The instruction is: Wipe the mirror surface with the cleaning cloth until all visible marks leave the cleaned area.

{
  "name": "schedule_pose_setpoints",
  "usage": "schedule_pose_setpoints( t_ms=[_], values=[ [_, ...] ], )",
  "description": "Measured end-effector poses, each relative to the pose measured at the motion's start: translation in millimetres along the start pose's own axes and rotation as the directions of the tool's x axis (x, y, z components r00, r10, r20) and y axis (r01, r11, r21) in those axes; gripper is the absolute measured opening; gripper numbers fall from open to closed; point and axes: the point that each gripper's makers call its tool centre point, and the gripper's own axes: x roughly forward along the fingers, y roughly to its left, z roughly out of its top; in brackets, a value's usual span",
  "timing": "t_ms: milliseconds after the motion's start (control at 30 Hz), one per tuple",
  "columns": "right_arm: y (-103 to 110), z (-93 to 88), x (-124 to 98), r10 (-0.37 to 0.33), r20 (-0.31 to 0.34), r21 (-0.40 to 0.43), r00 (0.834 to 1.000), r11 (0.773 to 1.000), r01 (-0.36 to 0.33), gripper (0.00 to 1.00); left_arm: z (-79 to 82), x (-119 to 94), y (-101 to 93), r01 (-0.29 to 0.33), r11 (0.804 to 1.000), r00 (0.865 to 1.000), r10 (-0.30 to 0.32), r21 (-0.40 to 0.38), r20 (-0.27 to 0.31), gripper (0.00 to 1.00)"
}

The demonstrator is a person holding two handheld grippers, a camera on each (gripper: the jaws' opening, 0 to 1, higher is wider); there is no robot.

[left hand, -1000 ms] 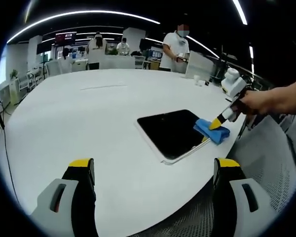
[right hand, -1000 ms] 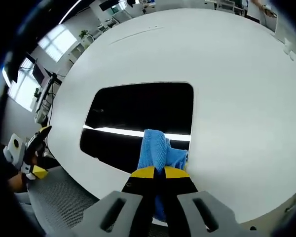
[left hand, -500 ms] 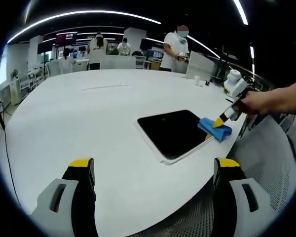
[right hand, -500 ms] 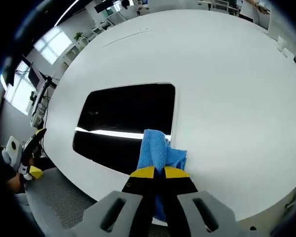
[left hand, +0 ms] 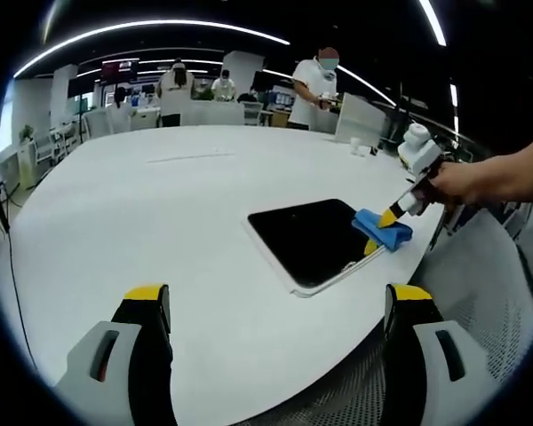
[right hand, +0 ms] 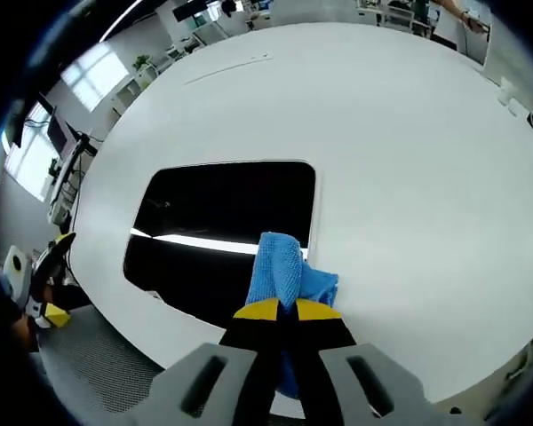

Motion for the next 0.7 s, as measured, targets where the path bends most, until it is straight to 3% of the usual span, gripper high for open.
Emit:
schedule_pose_setpoints(
  t_ms=[700],
  values=[
    [-9.6,45.7,17.9,-0.016,0.0,0.001,1.0,1.0,0.016,0.0,-1.5,2.0,0.1,-0.002,1.0,1.0,0.002,-0.007,-0.005,0.99]
  ],
)
